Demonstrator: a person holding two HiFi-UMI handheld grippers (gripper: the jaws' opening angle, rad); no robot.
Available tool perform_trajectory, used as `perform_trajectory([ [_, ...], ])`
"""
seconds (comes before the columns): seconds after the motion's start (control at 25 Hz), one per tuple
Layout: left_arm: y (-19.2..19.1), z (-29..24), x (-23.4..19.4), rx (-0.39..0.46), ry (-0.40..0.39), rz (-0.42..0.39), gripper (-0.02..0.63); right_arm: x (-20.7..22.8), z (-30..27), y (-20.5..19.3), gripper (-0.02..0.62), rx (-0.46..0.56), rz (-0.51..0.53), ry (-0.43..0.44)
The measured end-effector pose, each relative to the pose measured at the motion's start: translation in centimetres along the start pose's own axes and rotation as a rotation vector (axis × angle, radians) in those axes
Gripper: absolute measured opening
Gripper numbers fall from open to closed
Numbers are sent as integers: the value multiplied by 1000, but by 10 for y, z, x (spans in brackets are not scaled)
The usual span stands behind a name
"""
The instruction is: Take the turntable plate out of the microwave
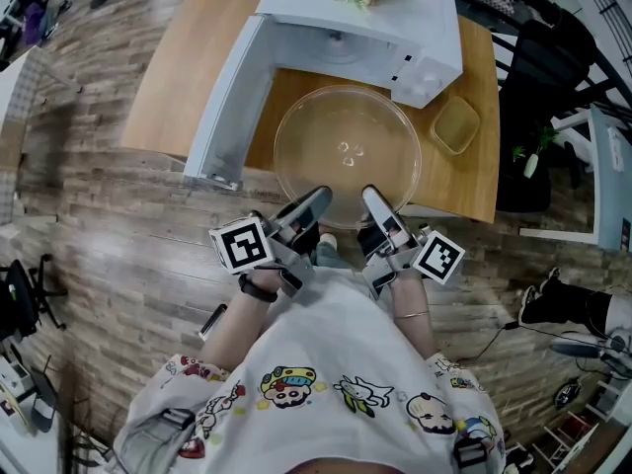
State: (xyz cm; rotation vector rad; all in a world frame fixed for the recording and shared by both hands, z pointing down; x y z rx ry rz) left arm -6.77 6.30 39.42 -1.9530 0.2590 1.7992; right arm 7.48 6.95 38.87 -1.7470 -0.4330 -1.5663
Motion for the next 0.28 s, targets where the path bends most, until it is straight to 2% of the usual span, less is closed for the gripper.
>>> perform_trajectory([
  [0.28,-6,0,-1,4,9,13,54,3,4,-2,71,-15,1,-3],
])
Point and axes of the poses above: the fingertips, and each gripper's own axes: z backward along the fingers, x to its right, y out of its top, the point moved 5 cm from there along z, backward along the fingers, and after that the axes turned 6 degrees about -x, right-handed, at the moved point
